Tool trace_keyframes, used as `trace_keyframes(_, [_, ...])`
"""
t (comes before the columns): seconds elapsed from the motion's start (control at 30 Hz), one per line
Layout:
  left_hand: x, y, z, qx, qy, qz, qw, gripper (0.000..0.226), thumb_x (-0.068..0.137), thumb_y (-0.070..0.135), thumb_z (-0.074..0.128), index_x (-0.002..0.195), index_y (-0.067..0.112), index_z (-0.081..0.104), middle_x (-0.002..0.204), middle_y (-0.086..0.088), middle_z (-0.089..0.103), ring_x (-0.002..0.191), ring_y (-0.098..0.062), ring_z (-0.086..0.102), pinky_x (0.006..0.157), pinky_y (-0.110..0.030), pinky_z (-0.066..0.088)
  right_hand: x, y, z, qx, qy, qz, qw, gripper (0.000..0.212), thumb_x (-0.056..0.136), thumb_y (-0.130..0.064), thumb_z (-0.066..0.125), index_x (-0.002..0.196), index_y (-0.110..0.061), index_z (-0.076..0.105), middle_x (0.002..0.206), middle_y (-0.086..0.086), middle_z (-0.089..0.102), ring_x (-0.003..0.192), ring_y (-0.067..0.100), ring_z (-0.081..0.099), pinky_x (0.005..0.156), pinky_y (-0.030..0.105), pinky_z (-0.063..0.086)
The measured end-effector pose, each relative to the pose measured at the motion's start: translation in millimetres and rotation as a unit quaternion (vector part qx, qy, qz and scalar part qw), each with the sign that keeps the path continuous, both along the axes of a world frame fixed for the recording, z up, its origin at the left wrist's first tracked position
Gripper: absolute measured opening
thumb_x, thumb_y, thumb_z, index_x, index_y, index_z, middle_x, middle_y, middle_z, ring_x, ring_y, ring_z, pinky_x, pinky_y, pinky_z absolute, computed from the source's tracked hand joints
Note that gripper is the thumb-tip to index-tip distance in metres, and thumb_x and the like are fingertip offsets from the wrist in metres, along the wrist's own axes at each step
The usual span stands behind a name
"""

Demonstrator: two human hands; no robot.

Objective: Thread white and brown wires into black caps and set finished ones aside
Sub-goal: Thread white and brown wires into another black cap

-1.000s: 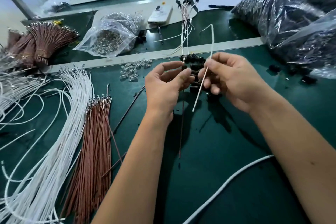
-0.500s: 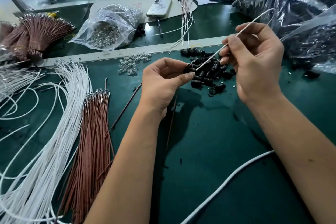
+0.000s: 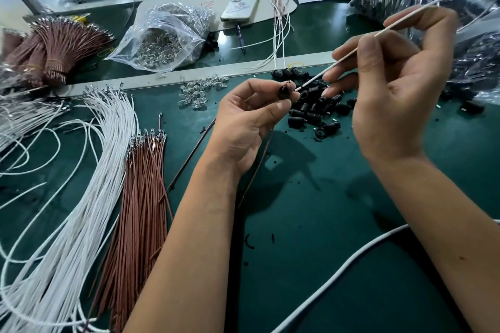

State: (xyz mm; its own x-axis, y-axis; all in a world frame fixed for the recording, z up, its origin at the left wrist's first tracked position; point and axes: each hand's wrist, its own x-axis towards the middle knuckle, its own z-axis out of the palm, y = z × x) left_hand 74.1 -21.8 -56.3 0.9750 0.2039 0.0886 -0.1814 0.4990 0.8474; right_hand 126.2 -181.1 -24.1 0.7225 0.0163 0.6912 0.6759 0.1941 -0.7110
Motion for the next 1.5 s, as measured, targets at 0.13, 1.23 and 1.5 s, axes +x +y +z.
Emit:
trace_keyframes(0.13, [0.6, -1.0, -0.3, 0.052, 0.037, 0.021, 0.998, 0.026, 0.076, -0.018, 0.068, 0.089, 0.005, 0.066, 0.087, -0.013, 0.075, 0.080, -0.019, 0.074, 0.074, -0.023, 0.057, 1.5, 0.3, -1.0, -0.005, 0.005, -0.002, 1.000, 0.019, 0.109, -0.004, 0.049, 0.110, -0.007, 0.030, 0.087, 0.026, 0.066, 0.061, 0.033, 0.070, 0.048, 0.037, 0.055])
trace_keyframes(1.23, [2.8, -1.2, 0.0, 0.167, 0.022, 0.115, 0.979, 0.030, 0.069, -0.013, 0.082, 0.087, 0.008, 0.071, 0.082, -0.002, 0.075, 0.076, -0.012, 0.068, 0.077, -0.022, 0.055, 17.5, -3.7, -13.7, -0.034, 0.248, 0.097, 0.963, 0.015, 0.096, 0.000, 0.069, 0.097, -0.009, 0.057, 0.071, 0.009, 0.074, 0.055, 0.018, 0.069, 0.052, 0.025, 0.056])
trace_keyframes(1.5, [1.3, -3.6, 2.3, 0.211, -0.021, 0.133, 0.968, 0.034, 0.066, -0.009, 0.087, 0.090, 0.008, 0.071, 0.084, -0.006, 0.075, 0.079, -0.016, 0.071, 0.078, -0.027, 0.057, 17.2, -3.7, -14.1, -0.028, 0.274, 0.094, 0.957, 0.015, 0.093, -0.003, 0.074, 0.098, -0.003, 0.060, 0.070, 0.009, 0.073, 0.053, 0.018, 0.066, 0.050, 0.024, 0.053])
